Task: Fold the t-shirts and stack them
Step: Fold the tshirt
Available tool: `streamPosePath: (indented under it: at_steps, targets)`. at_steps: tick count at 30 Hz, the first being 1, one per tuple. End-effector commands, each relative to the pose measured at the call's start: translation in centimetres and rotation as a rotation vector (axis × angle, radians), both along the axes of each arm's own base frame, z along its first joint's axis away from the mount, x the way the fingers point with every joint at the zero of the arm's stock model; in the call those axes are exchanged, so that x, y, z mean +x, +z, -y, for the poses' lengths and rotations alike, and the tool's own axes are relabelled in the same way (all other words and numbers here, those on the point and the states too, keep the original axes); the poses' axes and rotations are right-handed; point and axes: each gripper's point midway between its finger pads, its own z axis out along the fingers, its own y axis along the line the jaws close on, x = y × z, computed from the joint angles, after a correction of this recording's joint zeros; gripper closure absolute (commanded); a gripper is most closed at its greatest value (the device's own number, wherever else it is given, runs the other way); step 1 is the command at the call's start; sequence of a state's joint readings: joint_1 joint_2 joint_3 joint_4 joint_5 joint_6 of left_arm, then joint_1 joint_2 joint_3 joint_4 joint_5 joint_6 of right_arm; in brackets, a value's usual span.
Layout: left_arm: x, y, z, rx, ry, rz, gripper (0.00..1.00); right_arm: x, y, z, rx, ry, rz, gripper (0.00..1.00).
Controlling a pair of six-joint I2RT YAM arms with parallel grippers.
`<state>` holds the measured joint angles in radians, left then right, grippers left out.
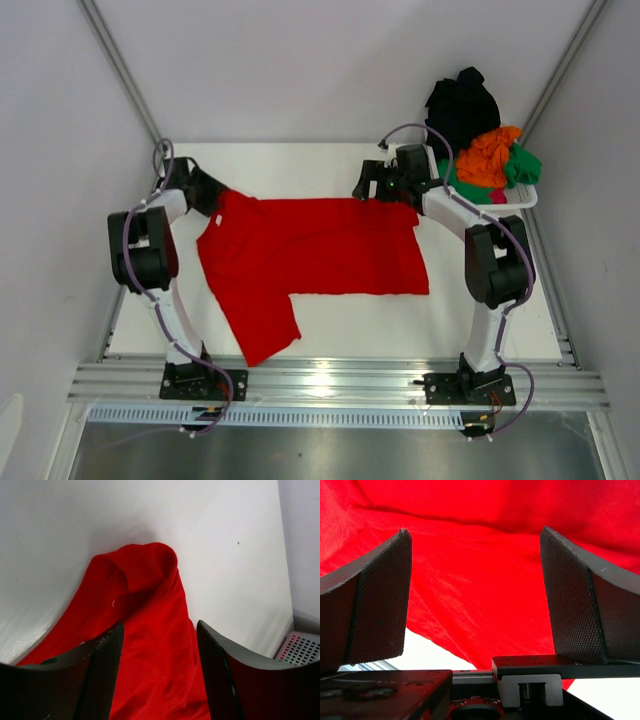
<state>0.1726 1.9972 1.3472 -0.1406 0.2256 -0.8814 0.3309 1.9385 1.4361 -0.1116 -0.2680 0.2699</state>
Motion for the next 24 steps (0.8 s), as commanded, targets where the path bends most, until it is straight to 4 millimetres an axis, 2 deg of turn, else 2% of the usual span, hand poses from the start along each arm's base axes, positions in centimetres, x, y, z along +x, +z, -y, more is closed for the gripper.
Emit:
streamPosePath:
  at_steps: [1,5,11,17,22,24]
  targets:
    - [1.6,1.1,0.5,-0.046,-0.004,0.048,0.37,1.0,1.0,-0.4,0.007,-0.011,0.020,0.05]
    - [1.9,0.1,0.6,-0.065,-0.001,0.037,0.38,1.0,0.9,-0.3,0.004,-0.017,0.016,0.05]
    - [2.5,-0.2,0.8,-0.085,-0.003,0.044,0.43,0.9,0.9,-0.1,-0.003,-0.021,0.014,0.05]
    - [2.8,-0.3,0.9,-0.097,-0.013,0.046,0.61,0.7,0.8,0.0,-0.014,-0.024,0.011,0.05]
    - [2.9,-1.0,1.0,-0.110,-0.026,0.018,0.61,0.6,0.7,0.2,-0.017,-0.028,0.009,0.05]
    - [2.9,-1.1,1.0,-0.116,-0.029,0.011,0.65,0.5,0.6,0.2,-0.020,-0.027,0.005,0.05]
